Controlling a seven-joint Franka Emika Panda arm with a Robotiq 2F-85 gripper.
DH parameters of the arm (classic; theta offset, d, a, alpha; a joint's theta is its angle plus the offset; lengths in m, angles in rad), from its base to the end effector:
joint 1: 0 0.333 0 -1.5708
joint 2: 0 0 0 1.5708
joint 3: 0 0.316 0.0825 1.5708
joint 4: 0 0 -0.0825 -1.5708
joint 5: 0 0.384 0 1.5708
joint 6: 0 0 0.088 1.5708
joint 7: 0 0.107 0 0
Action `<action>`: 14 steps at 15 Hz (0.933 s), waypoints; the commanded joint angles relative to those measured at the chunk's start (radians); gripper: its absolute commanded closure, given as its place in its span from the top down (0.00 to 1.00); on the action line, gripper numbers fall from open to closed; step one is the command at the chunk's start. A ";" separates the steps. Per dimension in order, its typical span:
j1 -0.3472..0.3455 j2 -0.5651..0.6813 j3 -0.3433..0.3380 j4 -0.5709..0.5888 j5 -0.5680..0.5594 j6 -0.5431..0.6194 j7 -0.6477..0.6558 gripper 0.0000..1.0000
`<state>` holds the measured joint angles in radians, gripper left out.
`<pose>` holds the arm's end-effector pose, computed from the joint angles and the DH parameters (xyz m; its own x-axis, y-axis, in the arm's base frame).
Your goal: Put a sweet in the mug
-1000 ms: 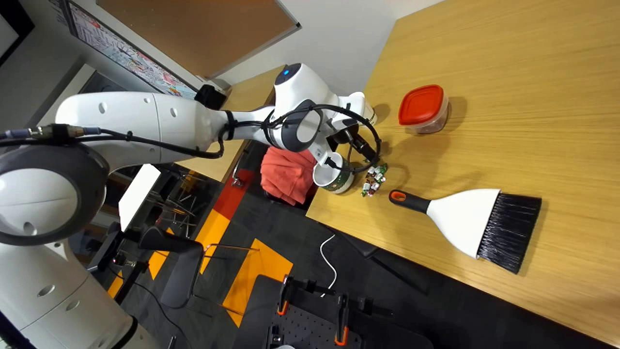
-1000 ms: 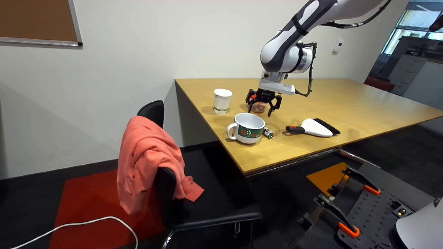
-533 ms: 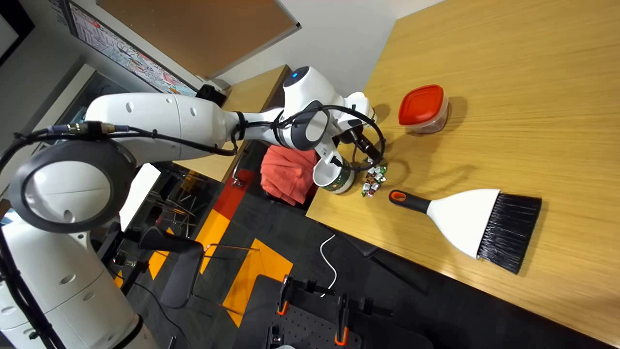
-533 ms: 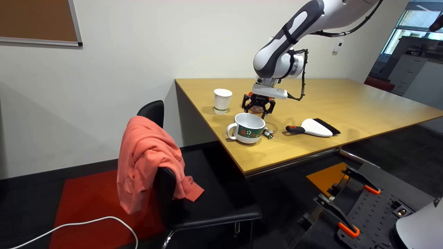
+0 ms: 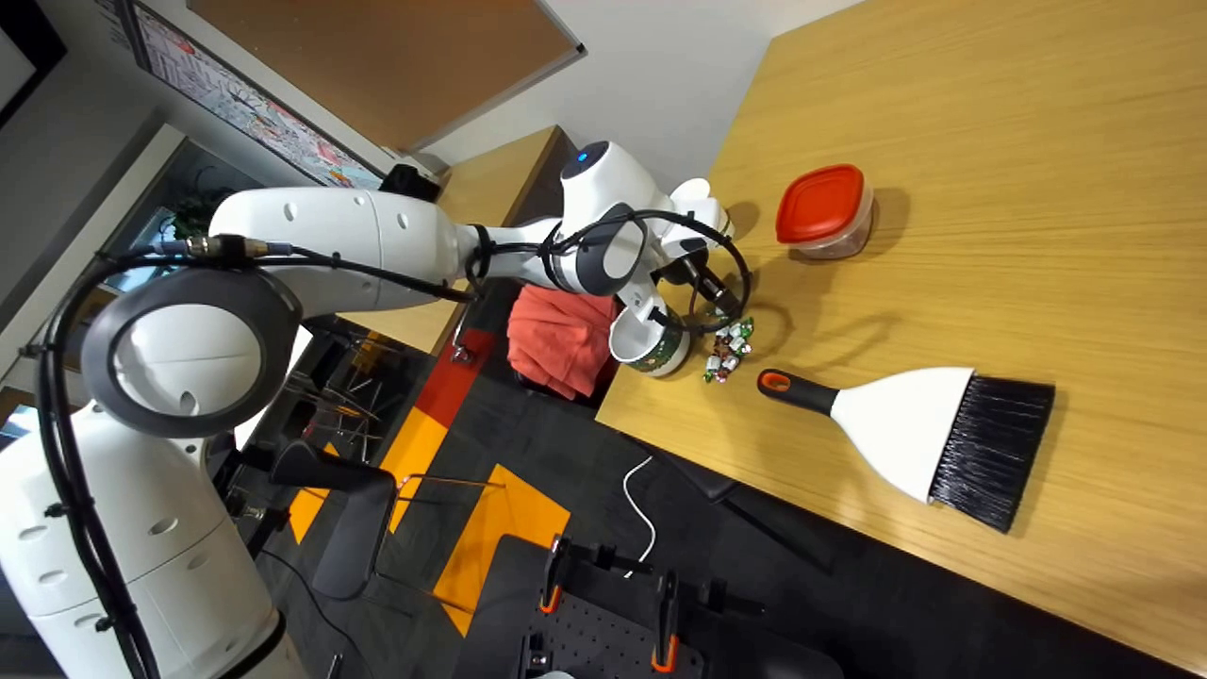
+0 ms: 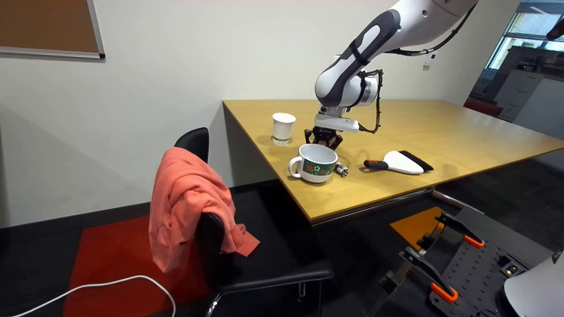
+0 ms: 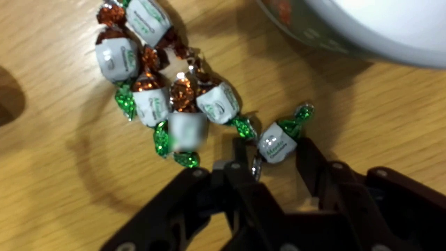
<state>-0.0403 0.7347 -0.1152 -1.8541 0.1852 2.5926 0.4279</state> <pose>0.6262 -0.0991 0.1248 0.7577 -0.6526 0.0017 -0.6524 -0.7575 -0.0241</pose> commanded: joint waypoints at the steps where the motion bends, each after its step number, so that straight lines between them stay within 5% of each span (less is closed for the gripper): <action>1: 0.013 0.013 -0.012 0.026 0.016 -0.002 0.023 0.12; 3: 0.011 -0.002 -0.009 0.014 0.019 -0.002 0.018 0.00; 14: 0.054 -0.377 0.001 -0.288 -0.004 0.109 -0.021 0.00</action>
<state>-0.0081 0.5096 -0.1143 -2.0020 0.1849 2.6786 0.4187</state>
